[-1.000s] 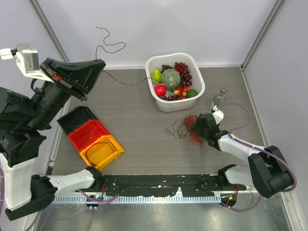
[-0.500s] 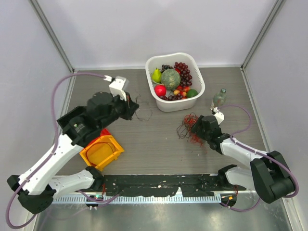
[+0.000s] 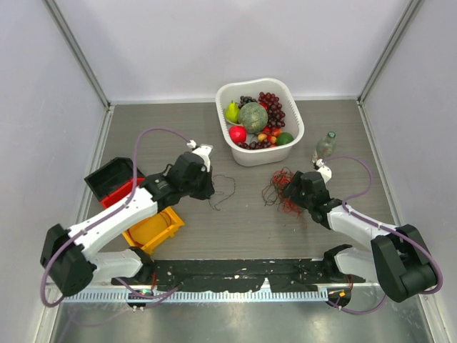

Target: Untangle the cables

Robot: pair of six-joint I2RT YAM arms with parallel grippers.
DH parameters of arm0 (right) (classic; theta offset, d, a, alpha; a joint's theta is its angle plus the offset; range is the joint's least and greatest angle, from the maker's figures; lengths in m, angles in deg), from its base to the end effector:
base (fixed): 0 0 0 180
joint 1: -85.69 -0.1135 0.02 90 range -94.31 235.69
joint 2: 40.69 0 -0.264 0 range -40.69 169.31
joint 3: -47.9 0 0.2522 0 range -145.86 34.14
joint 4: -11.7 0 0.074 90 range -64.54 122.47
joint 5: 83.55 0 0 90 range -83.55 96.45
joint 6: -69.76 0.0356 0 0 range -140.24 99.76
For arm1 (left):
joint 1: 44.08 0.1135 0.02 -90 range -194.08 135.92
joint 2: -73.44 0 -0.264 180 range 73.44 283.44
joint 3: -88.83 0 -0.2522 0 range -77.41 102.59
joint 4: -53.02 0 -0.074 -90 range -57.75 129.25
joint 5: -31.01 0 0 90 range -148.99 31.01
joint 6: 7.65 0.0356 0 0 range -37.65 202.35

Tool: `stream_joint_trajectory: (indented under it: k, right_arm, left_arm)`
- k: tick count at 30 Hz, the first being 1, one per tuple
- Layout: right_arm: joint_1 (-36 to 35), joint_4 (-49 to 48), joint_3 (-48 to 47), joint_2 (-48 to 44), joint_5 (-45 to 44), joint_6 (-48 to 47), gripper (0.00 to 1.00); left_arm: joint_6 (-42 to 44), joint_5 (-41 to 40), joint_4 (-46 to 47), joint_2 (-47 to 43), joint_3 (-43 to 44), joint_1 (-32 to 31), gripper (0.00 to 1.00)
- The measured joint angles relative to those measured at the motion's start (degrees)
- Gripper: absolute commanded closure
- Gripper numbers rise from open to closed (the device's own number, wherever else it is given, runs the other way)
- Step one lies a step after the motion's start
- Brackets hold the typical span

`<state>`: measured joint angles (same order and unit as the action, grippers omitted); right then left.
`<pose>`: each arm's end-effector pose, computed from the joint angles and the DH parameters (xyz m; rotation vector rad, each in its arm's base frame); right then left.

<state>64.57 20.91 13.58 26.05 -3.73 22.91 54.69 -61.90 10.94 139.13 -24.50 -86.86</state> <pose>0.1983 0.0698 0.1484 0.5323 2.2506 0.3777 0.1818 -0.1658 0.2864 0.2830 2.3388 -0.5688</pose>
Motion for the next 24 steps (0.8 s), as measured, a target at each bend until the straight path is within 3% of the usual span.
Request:
stream_joint_trajectory:
  k: [3, 13, 17, 24]
  right_arm:
    - [0.0, -0.1, 0.0, 0.0, 0.3, -0.1, 0.32]
    - [0.0, -0.5, 0.2, 0.0, 0.9, -0.6, 0.32]
    - [0.2, -0.7, 0.2, 0.0, 1.2, -0.8, 0.32]
    - [0.2, -0.9, 0.3, 0.0, 1.6, -1.0, 0.32]
  left_arm:
    - [-0.4, 1.1, 0.2, 6.1, 0.1, 0.0, 0.92]
    - [0.0, 3.7, 0.8, 12.0, 1.4, 0.0, 0.23]
    - [-0.4, 5.0, 2.1, 12.0, 1.4, 0.0, 0.13]
    - [-0.4, 5.2, 3.0, 15.1, 1.4, -0.3, 0.13]
